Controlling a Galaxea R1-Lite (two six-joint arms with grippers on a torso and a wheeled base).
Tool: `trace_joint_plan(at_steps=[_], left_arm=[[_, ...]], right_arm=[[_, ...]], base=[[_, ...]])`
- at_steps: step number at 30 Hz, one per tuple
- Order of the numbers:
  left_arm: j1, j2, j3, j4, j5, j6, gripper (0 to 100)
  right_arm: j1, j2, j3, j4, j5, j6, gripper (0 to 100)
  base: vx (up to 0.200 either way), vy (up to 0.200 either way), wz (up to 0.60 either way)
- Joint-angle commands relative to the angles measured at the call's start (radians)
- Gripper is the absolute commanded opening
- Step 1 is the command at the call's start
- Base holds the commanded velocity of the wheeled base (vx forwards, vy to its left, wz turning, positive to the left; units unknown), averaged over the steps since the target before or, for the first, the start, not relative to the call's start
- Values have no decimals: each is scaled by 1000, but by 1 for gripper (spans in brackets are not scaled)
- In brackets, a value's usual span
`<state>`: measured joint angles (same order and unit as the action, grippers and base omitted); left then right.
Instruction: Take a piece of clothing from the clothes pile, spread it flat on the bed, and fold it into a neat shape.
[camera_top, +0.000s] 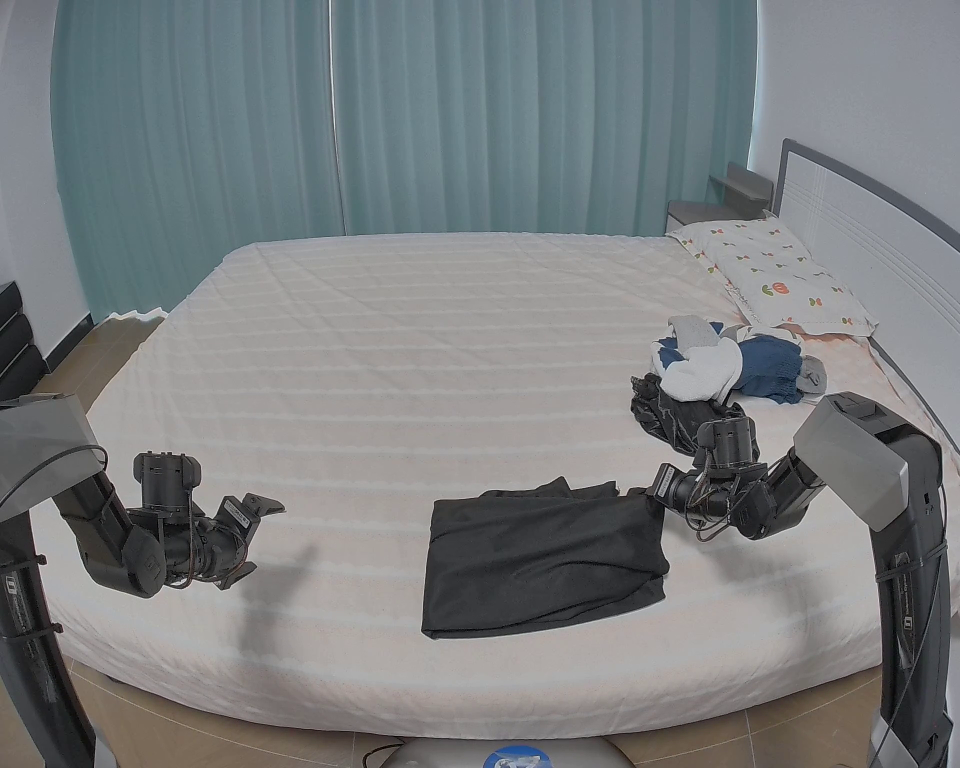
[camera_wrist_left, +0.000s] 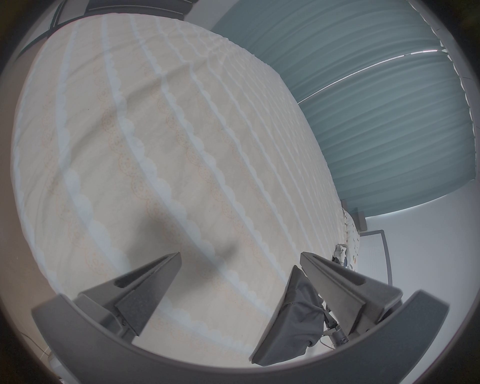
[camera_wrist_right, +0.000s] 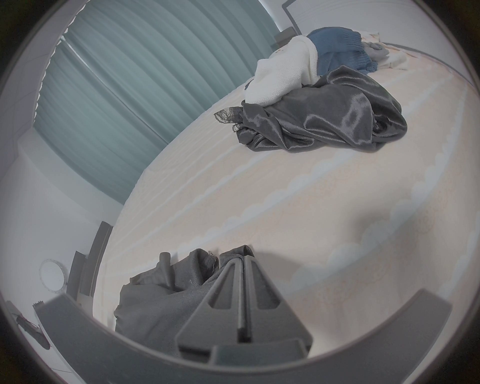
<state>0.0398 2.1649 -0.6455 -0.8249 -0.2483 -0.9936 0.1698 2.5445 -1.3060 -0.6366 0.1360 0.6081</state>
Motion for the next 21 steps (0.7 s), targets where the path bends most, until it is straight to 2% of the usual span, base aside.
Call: trace_joint_plan(at_steps=[1,2,5,6,8,10,11,12,15,21], left_arm=[[2,1,0,0,0,0,100],[2,1,0,0,0,0,100],[0,1,0,0,0,0,100],[2,1,0,0,0,0,100],[0,1,0,0,0,0,100],[2,1,0,0,0,0,100],[2,1,0,0,0,0,100],[0,1,0,0,0,0,100],[2,1,0,0,0,0,100],[2,1,0,0,0,0,100]], right_arm=[[4,-3,1,-2,1,7,0],[5,-9,5,-15,1,13,100],[-3,-50,34,-43,4,13,100],[-12,-107,100,-52,24,13,100],[-13,-130,126,-54,36,12,100],[-18,-205,260,-57,114,-5,100],[-18,-205,260,-57,114,-5,100],[-18,-228,313,-68,143,-19,100],[-18,-267,485,-173,209,-83,100],[-9,-234,656,-351,271,-162,100]], base=[[0,0,0],[0,0,0],[0,0,0],[0,0,0],[0,0,0],[0,0,0],[0,0,0],[0,0,0],[0,0,0],[0,0,0]])
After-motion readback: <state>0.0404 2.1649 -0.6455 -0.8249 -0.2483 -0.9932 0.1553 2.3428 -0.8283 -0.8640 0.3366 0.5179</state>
